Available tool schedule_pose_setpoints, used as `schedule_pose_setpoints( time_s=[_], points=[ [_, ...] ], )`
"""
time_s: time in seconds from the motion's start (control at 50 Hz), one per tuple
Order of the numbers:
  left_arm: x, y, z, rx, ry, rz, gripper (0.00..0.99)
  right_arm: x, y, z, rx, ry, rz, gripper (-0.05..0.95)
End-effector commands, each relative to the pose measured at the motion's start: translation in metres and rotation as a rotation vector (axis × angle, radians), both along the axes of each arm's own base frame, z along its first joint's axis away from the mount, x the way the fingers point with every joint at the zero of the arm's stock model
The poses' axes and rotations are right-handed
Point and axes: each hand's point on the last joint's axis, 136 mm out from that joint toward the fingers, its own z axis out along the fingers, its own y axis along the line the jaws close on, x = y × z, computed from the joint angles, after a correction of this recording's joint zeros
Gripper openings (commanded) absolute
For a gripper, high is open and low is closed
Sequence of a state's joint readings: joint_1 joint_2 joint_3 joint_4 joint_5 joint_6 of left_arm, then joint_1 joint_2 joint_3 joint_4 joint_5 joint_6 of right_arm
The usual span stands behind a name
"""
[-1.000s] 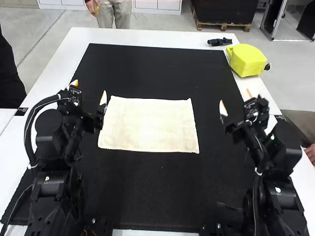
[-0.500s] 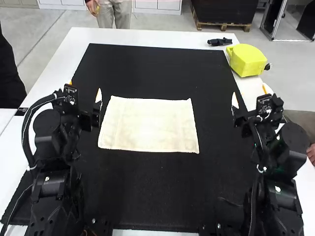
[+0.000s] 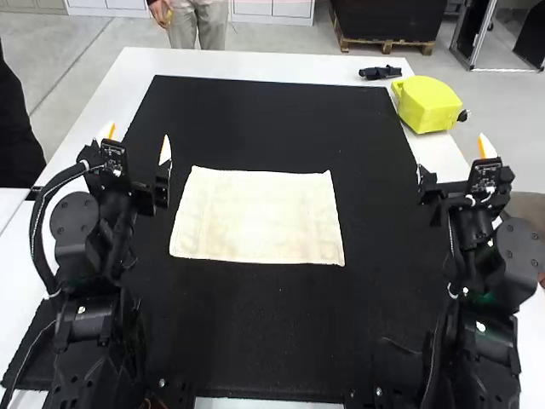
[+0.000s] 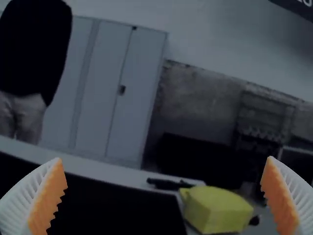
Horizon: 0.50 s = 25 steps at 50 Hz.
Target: Fold the towel.
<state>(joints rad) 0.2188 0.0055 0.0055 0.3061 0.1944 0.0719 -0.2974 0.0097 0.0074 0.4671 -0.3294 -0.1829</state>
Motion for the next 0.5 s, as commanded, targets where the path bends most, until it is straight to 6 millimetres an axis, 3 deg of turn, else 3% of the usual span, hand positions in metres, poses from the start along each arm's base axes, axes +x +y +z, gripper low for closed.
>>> schedule_pose_setpoints(
  time_s=[0.0, 0.22, 0.48],
  points=[
    [-0.007, 0.003, 0.020, -0.008, -0.053, 0.019, 0.969, -0.010, 0.008, 0.025, -0.007, -0.058, 0.043, 0.91],
    [-0.017, 0.002, 0.048, -0.001, -0.100, 0.024, 0.967, -0.027, 0.016, 0.068, -0.003, -0.108, 0.066, 0.91],
    [-0.025, 0.006, 0.078, -0.005, -0.125, 0.056, 0.966, -0.031, 0.016, 0.095, 0.065, -0.063, 0.084, 0.91]
  ],
)
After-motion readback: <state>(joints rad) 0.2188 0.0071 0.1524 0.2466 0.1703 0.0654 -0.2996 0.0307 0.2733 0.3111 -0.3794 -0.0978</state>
